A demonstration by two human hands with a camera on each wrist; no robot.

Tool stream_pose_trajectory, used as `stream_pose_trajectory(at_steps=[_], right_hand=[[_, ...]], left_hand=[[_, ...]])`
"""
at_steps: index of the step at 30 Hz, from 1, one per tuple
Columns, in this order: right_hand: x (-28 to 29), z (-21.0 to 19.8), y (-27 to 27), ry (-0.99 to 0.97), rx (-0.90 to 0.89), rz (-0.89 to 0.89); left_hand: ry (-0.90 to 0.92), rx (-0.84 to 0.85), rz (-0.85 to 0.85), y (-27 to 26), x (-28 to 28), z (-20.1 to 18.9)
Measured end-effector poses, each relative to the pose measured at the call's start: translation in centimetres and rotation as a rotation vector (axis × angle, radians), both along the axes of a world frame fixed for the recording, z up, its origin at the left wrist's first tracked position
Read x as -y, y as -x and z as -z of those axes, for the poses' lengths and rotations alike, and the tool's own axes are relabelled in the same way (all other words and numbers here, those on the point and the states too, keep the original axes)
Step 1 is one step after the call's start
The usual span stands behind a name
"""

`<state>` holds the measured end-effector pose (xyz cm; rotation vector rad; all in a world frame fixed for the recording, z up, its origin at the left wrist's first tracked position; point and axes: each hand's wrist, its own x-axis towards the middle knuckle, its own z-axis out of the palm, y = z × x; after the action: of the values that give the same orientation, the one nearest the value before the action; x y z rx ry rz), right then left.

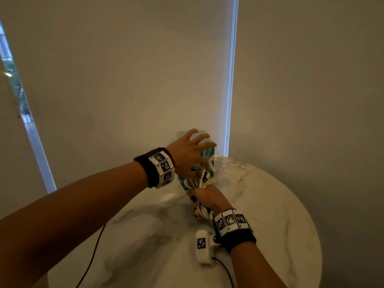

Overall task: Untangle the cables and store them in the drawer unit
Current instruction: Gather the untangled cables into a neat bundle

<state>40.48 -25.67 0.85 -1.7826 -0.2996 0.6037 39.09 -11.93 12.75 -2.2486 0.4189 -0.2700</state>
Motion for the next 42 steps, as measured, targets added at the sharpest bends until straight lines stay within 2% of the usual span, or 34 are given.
stream_pose_trajectory(at_steps=[4, 7, 9, 11, 14, 15, 16, 18, 20, 23, 27, 28, 30, 32, 35, 37, 39, 42], right_hand=[[-0.4, 1.8, -2.1, 0.139, 0.079, -0.028], [-1.2, 4.0, -5.1, 0.179, 0.087, -0.027], [-0.4, 2.6, -3.2, 0.169, 0.075, -0.045], [0.1, 0.5, -0.7, 0.143, 0.035, -0.052], [0.3, -0.2, -0.4, 0.145, -0.011, -0.012], [0.4, -0.6, -0.1, 0.134, -0.025, -0.010], [0.4, -0.8, -0.2, 0.136, -0.029, -0.013], [0.4, -0.7, -0.5, 0.167, 0.003, 0.002], [0.4, -0.9, -0.2, 0.169, 0.015, -0.027], [-0.3, -0.8, 0.3, 0.118, -0.002, -0.072], [-0.7, -1.3, 0.7, 0.168, 0.002, -0.070], [-0.6, -1.5, 0.6, 0.174, 0.009, -0.067], [-0.3, -1.6, 0.5, 0.192, 0.062, -0.070], [-0.2, -1.6, 0.5, 0.166, 0.087, -0.095], [0.0, -1.2, 0.5, 0.119, 0.096, -0.133], [0.3, -1.2, 0.4, 0.097, 0.090, -0.139], [0.7, -1.5, 0.4, 0.092, 0.090, -0.122], [0.8, -1.7, 0.6, 0.124, 0.109, -0.117]], left_hand=[[0.120, 0.048, -0.093, -0.1, -2.2, -0.2], [0.346, -0.152, -0.199, 0.5, -3.9, -0.6], [0.480, -0.280, -0.221, 1.4, -3.6, -1.3], [0.634, -0.294, -0.115, 2.6, -2.0, -2.2], [0.848, -0.172, 0.270, 4.8, 2.0, -3.5], [0.920, -0.158, 0.371, 5.5, 3.3, -3.6], [1.011, -0.206, 0.403, 6.0, 4.7, -3.6], [1.196, -0.459, 0.276, 6.2, 6.5, -2.9], [1.288, -0.672, 0.089, 5.5, 7.3, -1.4], [1.313, -0.799, -0.107, 3.9, 7.7, 0.4], [1.178, -0.766, -0.259, 2.4, 7.5, 0.8], [1.096, -0.737, -0.292, 2.0, 7.1, 0.8], [0.817, -0.614, -0.295, 1.7, 6.6, 0.6], [0.433, -0.474, -0.159, 1.6, 5.5, 0.3], [-0.046, -0.256, 0.254, 1.4, 2.9, 1.1], [-0.169, -0.209, 0.319, 1.6, 0.9, 1.2], [-0.189, -0.174, 0.318, 2.1, -0.6, 1.2], [-0.272, -0.015, 0.303, 2.6, -1.6, 1.2]])
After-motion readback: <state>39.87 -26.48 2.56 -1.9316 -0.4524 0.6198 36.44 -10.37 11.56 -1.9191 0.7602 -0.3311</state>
